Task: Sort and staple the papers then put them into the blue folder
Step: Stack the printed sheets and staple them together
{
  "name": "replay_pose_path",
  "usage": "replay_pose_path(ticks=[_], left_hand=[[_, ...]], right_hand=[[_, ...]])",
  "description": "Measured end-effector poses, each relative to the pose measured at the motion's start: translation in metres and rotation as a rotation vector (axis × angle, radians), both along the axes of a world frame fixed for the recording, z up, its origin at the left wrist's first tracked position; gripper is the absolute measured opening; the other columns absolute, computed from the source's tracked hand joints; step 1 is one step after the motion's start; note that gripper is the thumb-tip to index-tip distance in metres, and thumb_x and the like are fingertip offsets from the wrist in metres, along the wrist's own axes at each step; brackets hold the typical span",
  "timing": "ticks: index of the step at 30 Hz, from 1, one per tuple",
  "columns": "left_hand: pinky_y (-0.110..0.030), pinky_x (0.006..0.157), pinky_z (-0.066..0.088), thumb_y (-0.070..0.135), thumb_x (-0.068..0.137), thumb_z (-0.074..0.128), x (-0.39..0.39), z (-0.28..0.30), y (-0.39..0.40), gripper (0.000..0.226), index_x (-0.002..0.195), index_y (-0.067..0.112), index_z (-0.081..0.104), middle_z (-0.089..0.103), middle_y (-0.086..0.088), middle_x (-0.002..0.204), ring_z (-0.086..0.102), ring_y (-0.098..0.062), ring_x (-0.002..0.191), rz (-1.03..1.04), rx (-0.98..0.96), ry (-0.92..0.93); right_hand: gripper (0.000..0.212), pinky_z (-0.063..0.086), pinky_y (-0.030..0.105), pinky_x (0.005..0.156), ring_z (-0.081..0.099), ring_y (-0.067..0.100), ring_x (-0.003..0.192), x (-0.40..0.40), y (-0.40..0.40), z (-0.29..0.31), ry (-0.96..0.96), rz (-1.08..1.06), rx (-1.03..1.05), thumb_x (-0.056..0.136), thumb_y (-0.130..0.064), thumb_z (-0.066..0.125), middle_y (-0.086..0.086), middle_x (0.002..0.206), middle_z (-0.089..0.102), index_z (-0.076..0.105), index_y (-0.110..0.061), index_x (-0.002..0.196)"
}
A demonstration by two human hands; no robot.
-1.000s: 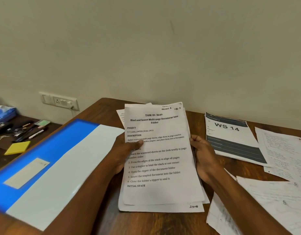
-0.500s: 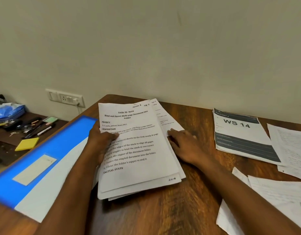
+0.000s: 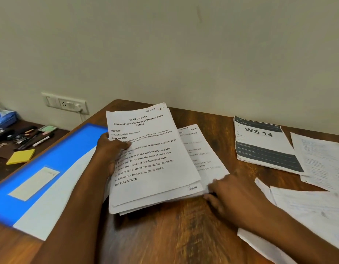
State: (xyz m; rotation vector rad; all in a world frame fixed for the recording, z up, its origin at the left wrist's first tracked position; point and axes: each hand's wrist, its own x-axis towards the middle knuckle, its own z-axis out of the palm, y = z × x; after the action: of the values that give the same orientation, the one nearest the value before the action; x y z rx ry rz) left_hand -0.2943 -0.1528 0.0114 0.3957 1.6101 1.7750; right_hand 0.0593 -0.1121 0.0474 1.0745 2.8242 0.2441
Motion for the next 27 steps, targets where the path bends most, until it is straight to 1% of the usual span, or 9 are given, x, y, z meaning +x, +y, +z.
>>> replay_pose_path(ticks=[3, 7, 10, 12, 15, 17, 21, 24, 27], left_hand=[[-0.042, 0.087, 0.061, -0.007, 0.079, 0.081, 0.002, 0.002, 0.0, 0.059, 0.132, 0.011, 0.063, 0.077, -0.01, 0.118, 0.076, -0.03, 0.101, -0.052, -0.022, 0.045], [-0.029, 0.066, 0.059, -0.014, 0.083, 0.074, 0.005, 0.007, -0.002, 0.055, 0.132, 0.008, 0.062, 0.076, -0.008, 0.111, 0.075, -0.022, 0.089, -0.102, -0.035, 0.099], [-0.033, 0.07, 0.057, -0.013, 0.084, 0.074, 0.008, 0.006, -0.001, 0.056, 0.133, 0.009, 0.06, 0.075, -0.009, 0.117, 0.074, -0.023, 0.092, -0.114, -0.065, 0.127], [-0.038, 0.074, 0.06, -0.013, 0.084, 0.075, 0.005, 0.002, 0.0, 0.056, 0.133, 0.011, 0.061, 0.075, -0.009, 0.119, 0.076, -0.027, 0.093, -0.128, -0.075, 0.131], [-0.054, 0.088, 0.062, -0.011, 0.082, 0.076, 0.004, -0.002, 0.001, 0.057, 0.131, 0.014, 0.061, 0.076, -0.011, 0.12, 0.078, -0.034, 0.097, -0.143, -0.093, 0.149], [-0.057, 0.091, 0.061, -0.009, 0.083, 0.076, 0.006, -0.002, 0.003, 0.053, 0.129, 0.015, 0.062, 0.076, -0.009, 0.118, 0.078, -0.034, 0.097, -0.142, -0.101, 0.189], [-0.057, 0.089, 0.062, -0.01, 0.085, 0.075, 0.009, -0.005, 0.006, 0.05, 0.127, 0.015, 0.063, 0.077, -0.009, 0.115, 0.079, -0.032, 0.094, -0.151, -0.1, 0.218], [-0.054, 0.089, 0.062, -0.009, 0.086, 0.074, 0.016, -0.007, 0.01, 0.049, 0.128, 0.014, 0.063, 0.077, -0.009, 0.115, 0.078, -0.032, 0.094, -0.172, -0.091, 0.227], [-0.048, 0.084, 0.063, -0.007, 0.087, 0.075, 0.017, -0.005, 0.012, 0.05, 0.129, 0.016, 0.063, 0.076, -0.007, 0.115, 0.078, -0.031, 0.095, -0.181, -0.093, 0.233]], right_hand=[[0.031, 0.051, 0.027, 0.095, 0.069, 0.01, 0.101, 0.013, -0.016, 0.013, 0.018, -0.01, -0.073, 0.104, -0.049, 0.053, -0.008, 0.122, 0.073, 0.073, -0.031, 0.12], [0.043, 0.056, 0.026, 0.082, 0.069, 0.011, 0.108, 0.003, 0.026, 0.024, 0.226, -0.19, -0.097, 0.096, -0.055, 0.066, -0.01, 0.132, 0.07, 0.068, -0.034, 0.133], [0.048, 0.054, 0.03, 0.078, 0.067, 0.012, 0.095, -0.019, 0.073, 0.012, 0.438, -0.305, -0.291, 0.089, -0.052, 0.076, -0.006, 0.123, 0.072, 0.068, -0.024, 0.127], [0.053, 0.053, 0.034, 0.079, 0.061, 0.012, 0.092, -0.037, 0.091, 0.001, 0.527, -0.331, -0.306, 0.086, -0.05, 0.08, -0.003, 0.117, 0.07, 0.063, -0.021, 0.127], [0.049, 0.058, 0.043, 0.085, 0.066, 0.017, 0.094, -0.063, 0.108, -0.012, 0.704, -0.383, -0.365, 0.081, -0.046, 0.086, -0.004, 0.105, 0.069, 0.062, -0.019, 0.113], [0.044, 0.059, 0.045, 0.084, 0.068, 0.017, 0.091, -0.076, 0.117, -0.02, 0.779, -0.427, -0.384, 0.081, -0.044, 0.086, -0.004, 0.102, 0.071, 0.065, -0.018, 0.111], [0.015, 0.058, 0.037, 0.072, 0.07, 0.014, 0.077, -0.083, 0.122, -0.035, 0.939, -0.494, -0.377, 0.087, -0.035, 0.082, -0.01, 0.082, 0.074, 0.074, -0.022, 0.086], [0.018, 0.047, 0.028, 0.06, 0.067, 0.014, 0.075, -0.062, 0.123, -0.031, 1.243, -0.611, -0.478, 0.094, -0.028, 0.076, -0.008, 0.079, 0.073, 0.073, -0.02, 0.078], [0.017, 0.045, 0.024, 0.062, 0.066, 0.011, 0.08, -0.046, 0.124, -0.019, 1.495, -0.716, -0.636, 0.098, -0.023, 0.072, -0.002, 0.087, 0.073, 0.072, -0.017, 0.083]])
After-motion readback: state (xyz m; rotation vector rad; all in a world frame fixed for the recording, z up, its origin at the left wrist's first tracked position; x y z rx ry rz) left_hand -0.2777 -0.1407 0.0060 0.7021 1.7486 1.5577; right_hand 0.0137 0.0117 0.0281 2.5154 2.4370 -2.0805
